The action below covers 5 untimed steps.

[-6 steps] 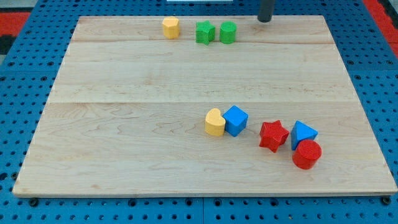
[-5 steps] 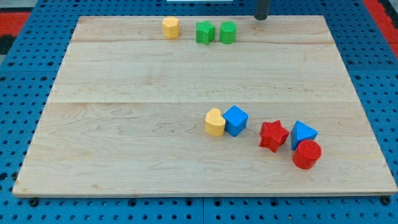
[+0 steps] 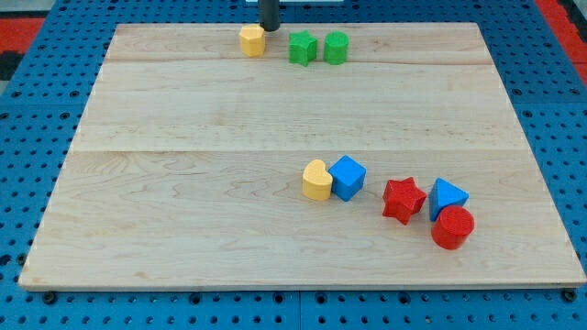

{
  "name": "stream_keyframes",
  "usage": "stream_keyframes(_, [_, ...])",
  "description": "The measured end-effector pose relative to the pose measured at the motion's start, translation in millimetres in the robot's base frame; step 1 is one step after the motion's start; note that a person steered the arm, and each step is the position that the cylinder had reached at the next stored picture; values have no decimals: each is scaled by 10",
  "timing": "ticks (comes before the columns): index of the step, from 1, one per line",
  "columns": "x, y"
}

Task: Push the yellow hexagon to the center of the board

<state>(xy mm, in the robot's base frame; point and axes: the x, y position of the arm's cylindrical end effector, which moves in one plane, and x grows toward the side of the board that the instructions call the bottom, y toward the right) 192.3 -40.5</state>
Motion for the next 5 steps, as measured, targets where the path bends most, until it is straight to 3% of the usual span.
stream_keyframes(2, [769, -319])
stream_keyframes(4, [362, -818])
stream_keyframes(5, [880, -754])
